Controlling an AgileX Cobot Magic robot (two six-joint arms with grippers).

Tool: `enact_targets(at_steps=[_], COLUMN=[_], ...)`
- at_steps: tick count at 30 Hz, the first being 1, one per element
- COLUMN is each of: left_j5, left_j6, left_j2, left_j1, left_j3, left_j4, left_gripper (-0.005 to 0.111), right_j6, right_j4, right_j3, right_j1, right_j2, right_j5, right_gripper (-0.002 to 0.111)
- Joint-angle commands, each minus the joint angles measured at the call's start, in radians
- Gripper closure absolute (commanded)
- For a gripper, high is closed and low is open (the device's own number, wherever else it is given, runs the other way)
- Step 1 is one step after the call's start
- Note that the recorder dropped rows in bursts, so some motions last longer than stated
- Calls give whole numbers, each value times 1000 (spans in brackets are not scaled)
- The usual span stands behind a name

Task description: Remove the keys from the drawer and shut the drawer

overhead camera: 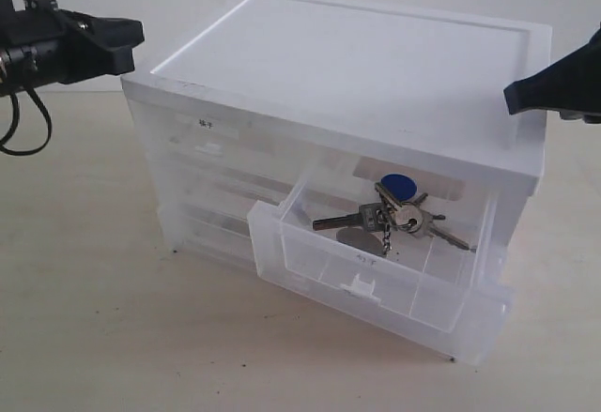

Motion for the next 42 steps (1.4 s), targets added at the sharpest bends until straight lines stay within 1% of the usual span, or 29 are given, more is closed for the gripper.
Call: enact_targets(at_steps=[1, 3, 5, 8, 14, 22, 24, 29, 32, 38, 42], left_j5=[-25, -32, -67, -72, 23, 6, 6, 6, 3, -94, -133], left_j6=[16, 21, 21, -6, -77, -97, -111, -163, -163, -168, -168], left_j2=[36, 38, 38, 38, 38, 38, 38, 19, 1, -36, -67], left_j1=[-5, -5, -5, -5, -5, -5, -5, -5, -5, -5, -5], left_j3=[1, 1, 1, 1, 4, 48, 64, 100, 133, 206, 230], left_j4=[-26, -17, 26, 56, 152, 190, 194, 246, 258, 280, 282], left_gripper=[102, 102, 102, 102, 102, 102, 102, 102, 102, 102, 102], right_j6=[-70, -88, -106, -149, -154, -163, -191, -374, -400, -400, -411], right_j4=[80, 107, 125, 154, 159, 171, 207, 383, 419, 416, 416], right_j3=[-7, -7, -7, -9, -45, -59, -68, -116, -156, -183, -183], right_j1=[-7, -7, -7, -7, -7, -7, -7, -7, -7, -7, -7], right_j2=[6, 10, 23, 51, 97, 117, 135, 205, 233, 237, 253], right_j5=[-27, -40, -43, -68, -101, -203, -210, -220, -218, -259, -273], right_gripper=[108, 108, 108, 108, 108, 108, 108, 108, 108, 108, 108])
